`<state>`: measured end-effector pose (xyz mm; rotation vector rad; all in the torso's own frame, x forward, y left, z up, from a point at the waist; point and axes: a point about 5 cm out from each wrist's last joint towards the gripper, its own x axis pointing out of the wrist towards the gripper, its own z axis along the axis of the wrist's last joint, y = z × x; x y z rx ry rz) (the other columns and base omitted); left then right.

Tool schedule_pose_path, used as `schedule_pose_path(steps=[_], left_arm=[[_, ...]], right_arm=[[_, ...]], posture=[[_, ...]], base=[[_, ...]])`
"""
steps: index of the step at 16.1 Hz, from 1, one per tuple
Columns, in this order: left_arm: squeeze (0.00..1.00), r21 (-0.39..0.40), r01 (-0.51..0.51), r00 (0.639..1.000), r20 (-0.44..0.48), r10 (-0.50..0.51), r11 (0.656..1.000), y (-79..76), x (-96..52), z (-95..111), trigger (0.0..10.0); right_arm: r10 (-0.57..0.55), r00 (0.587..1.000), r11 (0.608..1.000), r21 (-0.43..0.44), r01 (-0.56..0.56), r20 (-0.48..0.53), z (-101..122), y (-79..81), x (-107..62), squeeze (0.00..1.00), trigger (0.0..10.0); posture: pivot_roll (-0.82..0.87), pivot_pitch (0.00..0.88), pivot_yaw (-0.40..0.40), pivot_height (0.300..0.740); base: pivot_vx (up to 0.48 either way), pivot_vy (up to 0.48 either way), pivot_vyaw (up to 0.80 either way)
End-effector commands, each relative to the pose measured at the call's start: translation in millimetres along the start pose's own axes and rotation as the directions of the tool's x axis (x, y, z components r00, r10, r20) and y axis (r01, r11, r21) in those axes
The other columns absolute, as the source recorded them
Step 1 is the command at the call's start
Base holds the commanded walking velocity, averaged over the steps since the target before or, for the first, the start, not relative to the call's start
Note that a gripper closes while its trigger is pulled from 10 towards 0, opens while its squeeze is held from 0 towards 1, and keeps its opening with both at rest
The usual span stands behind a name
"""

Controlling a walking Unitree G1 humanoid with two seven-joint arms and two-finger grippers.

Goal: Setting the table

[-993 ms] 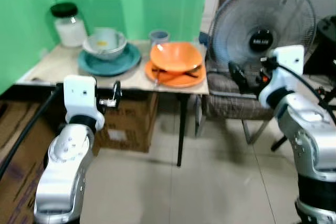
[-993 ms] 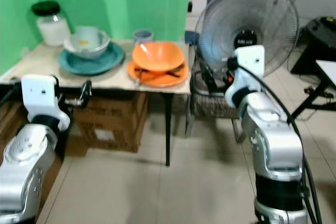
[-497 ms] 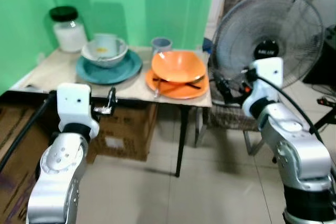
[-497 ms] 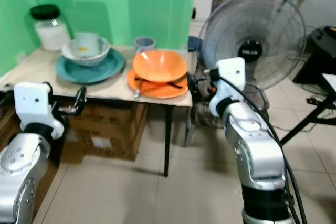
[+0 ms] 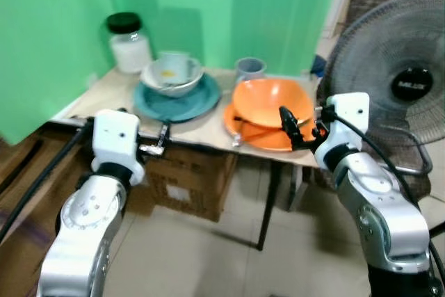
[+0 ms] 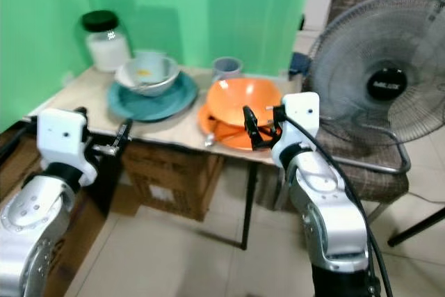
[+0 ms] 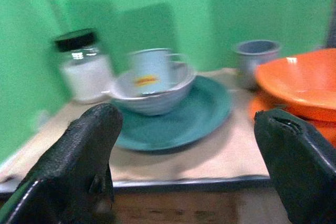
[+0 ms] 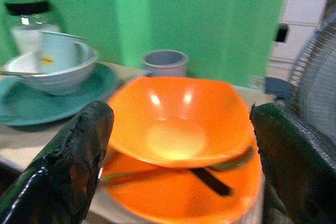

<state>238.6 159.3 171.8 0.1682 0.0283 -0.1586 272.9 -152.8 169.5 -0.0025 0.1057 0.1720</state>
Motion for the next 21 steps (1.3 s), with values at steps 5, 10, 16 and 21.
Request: schedule_pose_path(steps=[5, 10, 16, 21], left_arm=[[0.0, -0.005, 0.019, 1.0, 0.015, -0.019, 1.0, -3.5, 1.7, 2, 10.0], [0.0, 0.004, 0.04, 0.999, 0.015, -0.04, 0.999, -5.2, 0.7, 1, 10.0], [0.0, 0.04, 0.131, 0.991, 0.028, -0.133, 0.991, -11.9, 9.5, 1, 10.0], [0.0, 0.014, 0.194, 0.981, 0.021, -0.194, 0.981, -17.3, 14.3, -1, 10.0]], right_arm=[[-0.016, 1.0, 1.0, -0.011, 0.016, 0.005, 7, -4.3, -0.5, 1.0, 10.0], [-0.019, 1.0, 1.0, -0.025, 0.019, 0.003, 8, -8.7, 2.2, 1.0, 10.0], [0.029, 1.0, 0.994, 0.101, -0.029, -0.002, 15, -21.1, 13.0, 0.0, 10.0], [0.121, 0.984, 0.99, 0.089, -0.11, -0.131, 6, -31.3, 22.8, 0.0, 10.0]], posture=[[0.02, 0.0, 0.016, 0.74], [0.02, 0.0, 0.015, 0.74], [0.0, 0.0, 0.035, 0.74], [-0.02, 0.0, 0.027, 0.74]], base=[[0.337, 0.0, 0.0], [0.337, 0.0, -0.64], [0.211, 0.0, 0.0], [0.0, 0.0, 0.0]])
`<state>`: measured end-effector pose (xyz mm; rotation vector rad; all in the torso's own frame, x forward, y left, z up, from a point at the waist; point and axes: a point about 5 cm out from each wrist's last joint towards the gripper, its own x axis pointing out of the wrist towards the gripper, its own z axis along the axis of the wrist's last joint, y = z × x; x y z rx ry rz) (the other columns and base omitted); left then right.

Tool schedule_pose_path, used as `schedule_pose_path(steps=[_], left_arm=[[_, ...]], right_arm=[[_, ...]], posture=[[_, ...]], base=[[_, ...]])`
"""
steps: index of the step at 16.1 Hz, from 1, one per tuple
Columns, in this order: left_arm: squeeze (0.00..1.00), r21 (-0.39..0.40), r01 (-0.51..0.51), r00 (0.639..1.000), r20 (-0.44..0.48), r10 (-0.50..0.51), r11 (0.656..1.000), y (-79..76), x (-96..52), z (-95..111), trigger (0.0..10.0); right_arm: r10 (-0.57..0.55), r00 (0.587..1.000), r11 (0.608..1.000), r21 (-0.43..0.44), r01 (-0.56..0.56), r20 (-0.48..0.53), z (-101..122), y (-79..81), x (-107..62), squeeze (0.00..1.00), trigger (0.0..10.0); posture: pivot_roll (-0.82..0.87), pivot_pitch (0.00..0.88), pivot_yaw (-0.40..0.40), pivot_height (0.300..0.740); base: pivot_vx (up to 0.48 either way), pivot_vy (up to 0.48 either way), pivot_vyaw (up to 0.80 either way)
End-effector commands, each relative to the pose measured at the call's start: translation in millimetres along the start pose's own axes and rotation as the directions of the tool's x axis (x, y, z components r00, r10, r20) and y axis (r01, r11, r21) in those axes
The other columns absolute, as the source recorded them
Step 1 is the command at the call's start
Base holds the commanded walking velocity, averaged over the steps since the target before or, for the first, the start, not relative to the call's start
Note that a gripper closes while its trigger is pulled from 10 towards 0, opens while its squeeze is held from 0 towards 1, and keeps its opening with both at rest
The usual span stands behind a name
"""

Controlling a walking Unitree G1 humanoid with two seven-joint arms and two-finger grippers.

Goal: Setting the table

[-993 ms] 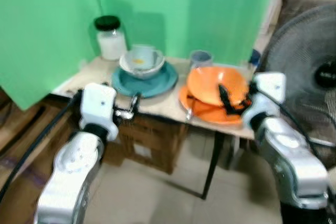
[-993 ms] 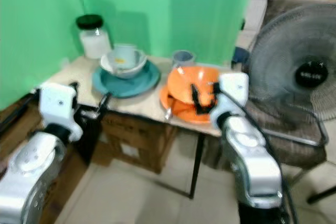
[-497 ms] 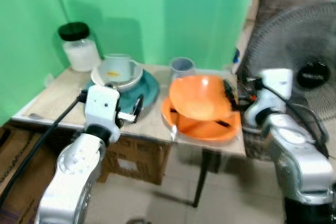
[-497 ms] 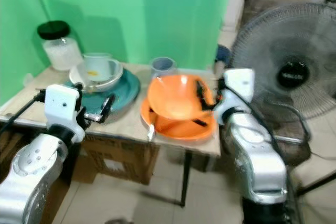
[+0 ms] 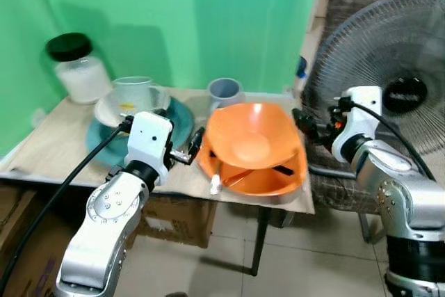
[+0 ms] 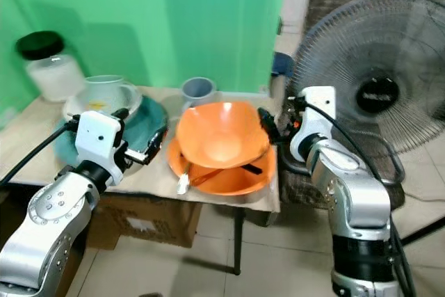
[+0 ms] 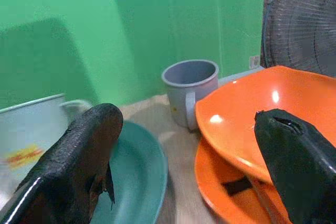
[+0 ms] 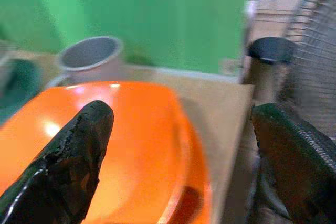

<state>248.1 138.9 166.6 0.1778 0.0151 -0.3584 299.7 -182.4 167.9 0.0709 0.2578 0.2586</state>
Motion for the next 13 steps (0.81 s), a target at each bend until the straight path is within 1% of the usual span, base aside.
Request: schedule_pose_path(steps=[1, 2, 3, 4, 5, 7, 8, 9, 10, 11, 12, 13], left_arm=[[0.0, -0.004, 0.008, 1.0, -0.007, -0.008, 1.0, 2.7, 2.7, 0, 10.0], [0.0, -0.015, 0.058, 0.998, -0.003, -0.058, 0.998, -0.6, 6.4, 0, 10.0], [0.73, -0.02, 0.094, 0.996, 0.006, -0.094, 0.995, -7.4, 10.0, 0, 10.0], [1.0, -0.006, 0.127, 0.992, 0.018, -0.127, 0.992, -7.8, 12.2, 1, 10.0], [1.0, 0.002, 0.155, 0.988, 0.021, -0.155, 0.988, -10.6, 13.1, 1, 10.0], [1.0, 0.031, 0.184, 0.983, 0.007, -0.184, 0.982, -9.8, 13.8, -1, 10.0], [1.0, 0.042, 0.218, 0.976, -0.003, -0.218, 0.975, -9.1, 13.5, -1, 10.0], [1.0, 0.057, 0.271, 0.962, -0.019, -0.271, 0.961, -12.5, 12.1, -2, 10.0], [1.0, 0.062, 0.283, 0.959, -0.024, -0.282, 0.957, -13.6, 11.7, -3, 10.0], [0.39, 0.062, 0.337, 0.941, -0.044, -0.334, 0.94, -19.9, 9.6, -5, 10.0], [0.17, 0.062, 0.35, 0.936, -0.048, -0.348, 0.935, -21.8, 9.0, -6, 10.0], [0.0, 0.06, 0.376, 0.926, -0.058, -0.373, 0.925, -24.9, 6.6, -7, 10.0]], right_arm=[[0.019, 1.0, 1.0, 0.004, -0.019, 0.002, 7, -0.5, 1.8, 0.0, 10.0], [-0.031, 0.999, 1.0, 0.006, 0.031, 0.017, 14, -10.1, 4.0, 0.0, 10.0], [-0.055, 0.998, 0.998, -0.008, 0.055, 0.018, 17, -20.3, 4.2, 0.0, 10.0], [-0.033, 0.999, 0.999, -0.019, 0.033, -0.018, 16, -22.5, 7.1, 0.0, 10.0], [-0.011, 0.998, 1.0, -0.024, 0.01, -0.057, 14, -26.1, 8.5, 0.0, 10.0], [0.035, 0.994, 0.999, 0.0, -0.035, -0.1, 13, -26.9, 12.1, 0.0, 10.0], [0.05, 0.987, 0.998, 0.041, -0.044, -0.15, 11, -29.0, 15.0, 0.0, 10.0], [0.066, 0.979, 0.992, 0.118, -0.044, -0.192, 9, -31.5, 17.1, 0.0, 10.0], [0.076, 0.978, 0.99, 0.135, -0.05, -0.196, 9, -31.2, 17.4, 0.0, 10.0], [0.118, 0.968, 0.975, 0.211, -0.07, -0.221, 8, -28.3, 18.5, 0.0, 10.0], [0.129, 0.966, 0.971, 0.228, -0.077, -0.225, 7, -27.7, 18.5, 0.0, 10.0], [0.152, 0.958, 0.962, 0.26, -0.086, -0.243, 3, -23.4, 20.6, 0.0, 10.0]], posture=[[-0.03, 0.0, 0.031, 0.74], [-0.04, 0.0, 0.038, 0.74], [-0.05, 0.0, 0.036, 0.74], [-0.05, 0.0, 0.035, 0.74], [-0.05, 0.0, 0.037, 0.74], [-0.05, 0.0, 0.039, 0.74], [-0.06, 0.0, 0.043, 0.74], [-0.07, 0.0, 0.051, 0.74], [-0.07, 0.0, 0.051, 0.74], [-0.07, 0.0, 0.048, 0.74], [-0.07, 0.0, 0.048, 0.74], [-0.07, 0.0, 0.043, 0.74]], base=[[0.0, 0.0, 0.0], [0.0, 0.0, 0.0], [0.0, 0.0, 0.0], [0.0, 0.0, 0.0], [0.0, 0.0, 0.0], [0.0, 0.0, 0.0], [0.0, 0.0, 0.0], [0.0, 0.0, 0.0], [0.0, 0.0, 0.0], [0.0, 0.0, 0.0], [0.0, 0.0, 0.0], [0.0, 0.0, 0.0]])
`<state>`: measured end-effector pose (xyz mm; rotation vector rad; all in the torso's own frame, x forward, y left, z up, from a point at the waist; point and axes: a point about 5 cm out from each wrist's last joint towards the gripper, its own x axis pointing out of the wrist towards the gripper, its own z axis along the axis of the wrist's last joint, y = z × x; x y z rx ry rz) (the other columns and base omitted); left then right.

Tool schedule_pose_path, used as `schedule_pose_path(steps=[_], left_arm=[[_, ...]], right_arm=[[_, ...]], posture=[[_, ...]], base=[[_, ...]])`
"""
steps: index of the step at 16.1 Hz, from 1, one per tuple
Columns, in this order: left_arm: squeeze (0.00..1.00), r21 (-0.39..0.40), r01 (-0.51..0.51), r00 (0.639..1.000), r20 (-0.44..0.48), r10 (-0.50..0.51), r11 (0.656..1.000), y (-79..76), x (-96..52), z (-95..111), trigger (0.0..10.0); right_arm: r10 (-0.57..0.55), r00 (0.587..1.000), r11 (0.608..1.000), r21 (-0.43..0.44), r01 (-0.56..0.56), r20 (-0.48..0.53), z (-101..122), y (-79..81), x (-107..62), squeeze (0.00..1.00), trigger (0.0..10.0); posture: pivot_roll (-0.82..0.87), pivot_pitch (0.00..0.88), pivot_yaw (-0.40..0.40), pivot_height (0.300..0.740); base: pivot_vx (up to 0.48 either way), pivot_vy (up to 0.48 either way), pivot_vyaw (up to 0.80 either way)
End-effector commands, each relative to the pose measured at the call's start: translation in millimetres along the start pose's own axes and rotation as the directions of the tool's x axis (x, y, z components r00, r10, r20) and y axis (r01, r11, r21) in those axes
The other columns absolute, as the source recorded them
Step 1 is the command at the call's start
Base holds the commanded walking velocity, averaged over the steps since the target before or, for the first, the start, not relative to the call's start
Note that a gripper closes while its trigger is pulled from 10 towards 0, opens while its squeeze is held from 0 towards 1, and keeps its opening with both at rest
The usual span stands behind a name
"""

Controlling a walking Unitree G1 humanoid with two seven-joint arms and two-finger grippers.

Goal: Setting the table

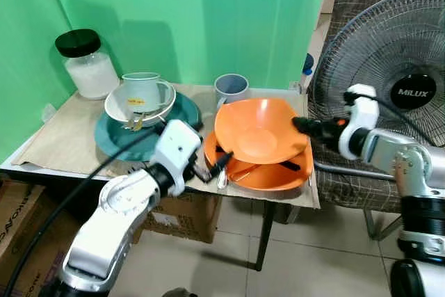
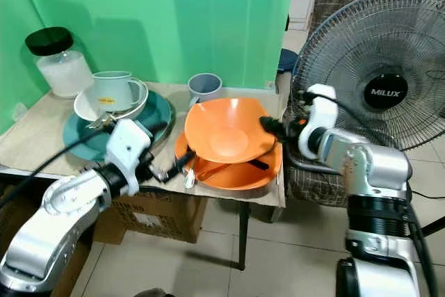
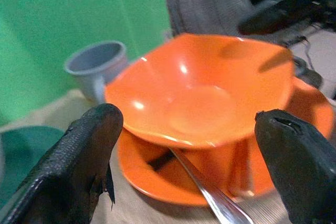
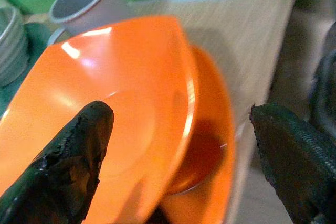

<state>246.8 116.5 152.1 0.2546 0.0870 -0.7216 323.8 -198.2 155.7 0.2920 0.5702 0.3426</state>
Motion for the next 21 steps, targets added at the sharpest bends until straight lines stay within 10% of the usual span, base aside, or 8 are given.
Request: schedule_pose_path(steps=[1, 3, 4, 5, 6, 21], left_arm=[[0.0, 0.002, 0.031, 1.0, -0.002, -0.031, 1.0, -2.5, -1.4, 1, 10.0], [0.0, 0.008, 0.032, 0.999, -0.012, -0.032, 0.999, -2.4, -2.3, -1, 10.0], [0.0, 0.008, 0.036, 0.999, -0.016, -0.036, 0.999, -3.5, -2.5, -2, 10.0], [0.0, 0.008, 0.039, 0.999, -0.016, -0.039, 0.999, -4.1, -2.2, -2, 10.0], [0.0, 0.011, 0.04, 0.999, -0.015, -0.04, 0.999, -4.3, -2.0, -1, 10.0], [0.0, 0.03, 0.018, 0.999, -0.034, -0.017, 0.999, -6.0, -3.6, -6, 10.0]], right_arm=[[-0.005, 1.0, 0.999, 0.039, 0.006, -0.026, 0, 1.6, 4.4, 0.0, 10.0], [-0.047, 0.997, 0.995, 0.088, 0.052, -0.066, -5, 0.1, 9.5, 0.0, 10.0], [-0.046, 0.996, 0.991, 0.124, 0.055, -0.079, -6, 1.0, 10.7, 0.0, 3.6], [-0.047, 0.995, 0.989, 0.135, 0.059, -0.091, -7, 1.1, 10.8, 0.0, 0.7], [-0.043, 0.995, 0.988, 0.145, 0.056, -0.094, -7, 1.4, 10.8, 0.0, 0.0], [-0.04, 0.986, 0.963, 0.259, 0.081, -0.161, -19, -0.3, 14.1, 0.0, 0.0]], posture=[[-0.07, 0.0, 0.039, 0.74], [-0.06, 0.0, 0.037, 0.74], [-0.07, 0.0, 0.038, 0.74], [-0.07, 0.0, 0.038, 0.74], [-0.07, 0.0, 0.038, 0.74], [-0.06, 0.0, 0.028, 0.74]], base=[[0.0, 0.0, 0.0], [0.0, 0.0, 0.0], [0.0, 0.0, 0.0], [0.0, 0.0, 0.0], [0.0, 0.0, 0.0], [0.0, 0.0, 0.0]])
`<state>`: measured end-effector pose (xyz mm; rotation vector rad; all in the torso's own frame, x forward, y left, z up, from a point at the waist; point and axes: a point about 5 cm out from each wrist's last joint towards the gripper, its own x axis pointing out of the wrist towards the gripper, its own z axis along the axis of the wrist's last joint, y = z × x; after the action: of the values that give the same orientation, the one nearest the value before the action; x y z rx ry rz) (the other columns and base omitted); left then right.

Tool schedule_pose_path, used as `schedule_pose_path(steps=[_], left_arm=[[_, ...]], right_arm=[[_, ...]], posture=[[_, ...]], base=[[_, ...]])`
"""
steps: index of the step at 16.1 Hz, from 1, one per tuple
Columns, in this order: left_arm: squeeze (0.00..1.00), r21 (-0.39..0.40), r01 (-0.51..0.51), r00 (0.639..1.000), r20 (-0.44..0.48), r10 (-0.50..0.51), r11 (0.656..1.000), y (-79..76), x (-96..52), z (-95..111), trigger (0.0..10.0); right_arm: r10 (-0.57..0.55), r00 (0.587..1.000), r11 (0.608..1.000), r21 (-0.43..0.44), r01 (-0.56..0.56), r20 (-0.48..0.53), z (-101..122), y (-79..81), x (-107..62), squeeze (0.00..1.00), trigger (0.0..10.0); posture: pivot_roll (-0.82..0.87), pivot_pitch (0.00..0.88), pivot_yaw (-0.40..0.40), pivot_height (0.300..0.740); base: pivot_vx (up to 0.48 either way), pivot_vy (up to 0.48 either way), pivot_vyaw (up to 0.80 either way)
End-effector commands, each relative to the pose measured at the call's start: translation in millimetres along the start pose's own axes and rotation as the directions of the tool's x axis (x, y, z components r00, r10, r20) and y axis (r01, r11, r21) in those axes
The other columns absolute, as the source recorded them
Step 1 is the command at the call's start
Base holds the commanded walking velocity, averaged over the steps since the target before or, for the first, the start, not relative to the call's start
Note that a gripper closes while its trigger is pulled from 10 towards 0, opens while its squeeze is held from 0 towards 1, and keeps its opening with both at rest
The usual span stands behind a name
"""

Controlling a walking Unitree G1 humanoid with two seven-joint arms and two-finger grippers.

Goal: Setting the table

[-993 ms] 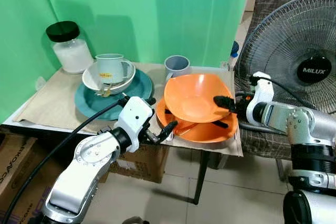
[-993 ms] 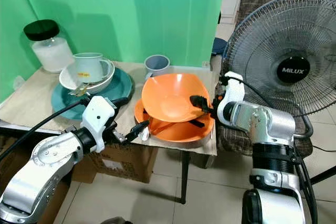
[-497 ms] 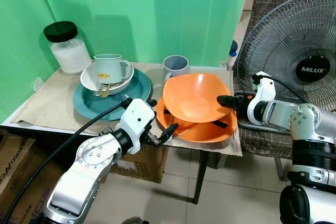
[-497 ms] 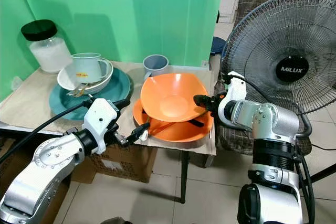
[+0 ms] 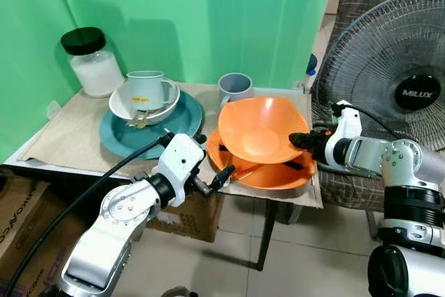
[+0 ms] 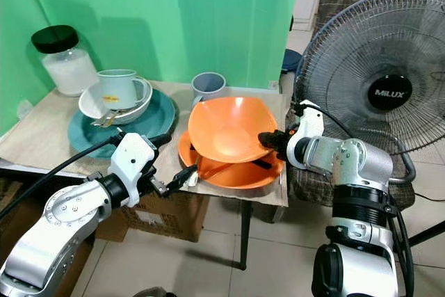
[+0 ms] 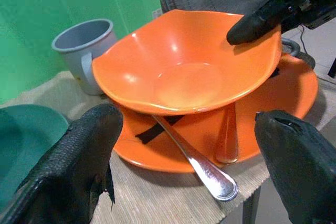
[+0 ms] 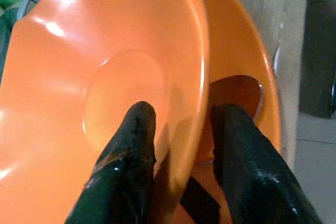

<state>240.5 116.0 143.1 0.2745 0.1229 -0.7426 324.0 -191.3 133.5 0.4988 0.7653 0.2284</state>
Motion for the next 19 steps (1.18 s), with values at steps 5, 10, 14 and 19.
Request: schedule_pose_path(steps=[5, 10, 14, 19], left_arm=[[0.0, 0.033, -0.017, 1.0, 0.003, 0.017, 0.999, 1.9, 0.4, 2, 10.0], [0.0, 0.045, -0.029, 1.0, 0.011, 0.028, 0.999, 4.0, 2.9, 3, 10.0], [0.0, 0.047, -0.042, 0.998, 0.041, 0.04, 0.998, 5.9, 4.8, 8, 10.0], [0.0, -0.001, -0.126, 0.986, 0.112, 0.125, 0.992, 14.9, 2.7, 20, 10.0]], right_arm=[[0.003, 1.0, 0.999, 0.051, -0.004, 0.013, 2, -0.6, -1.1, 0.0, 0.0], [0.021, 0.997, 0.995, 0.1, -0.029, 0.08, 8, -0.1, -10.7, 0.0, 0.0], [0.057, 0.981, 0.989, 0.125, -0.082, 0.188, 23, 3.1, -25.8, 0.0, 0.0], [0.095, 0.91, 0.983, 0.104, -0.148, 0.403, 37, 8.9, -58.9, 0.0, 0.0]], posture=[[-0.06, 0.0, 0.032, 0.74], [-0.07, 0.0, 0.037, 0.74], [-0.08, 0.0, 0.044, 0.74], [-0.09, 0.0, 0.048, 0.74]], base=[[0.0, 0.0, 0.0], [0.0, 0.0, 0.0], [0.0, 0.0, 0.0], [0.0, 0.0, 0.0]])
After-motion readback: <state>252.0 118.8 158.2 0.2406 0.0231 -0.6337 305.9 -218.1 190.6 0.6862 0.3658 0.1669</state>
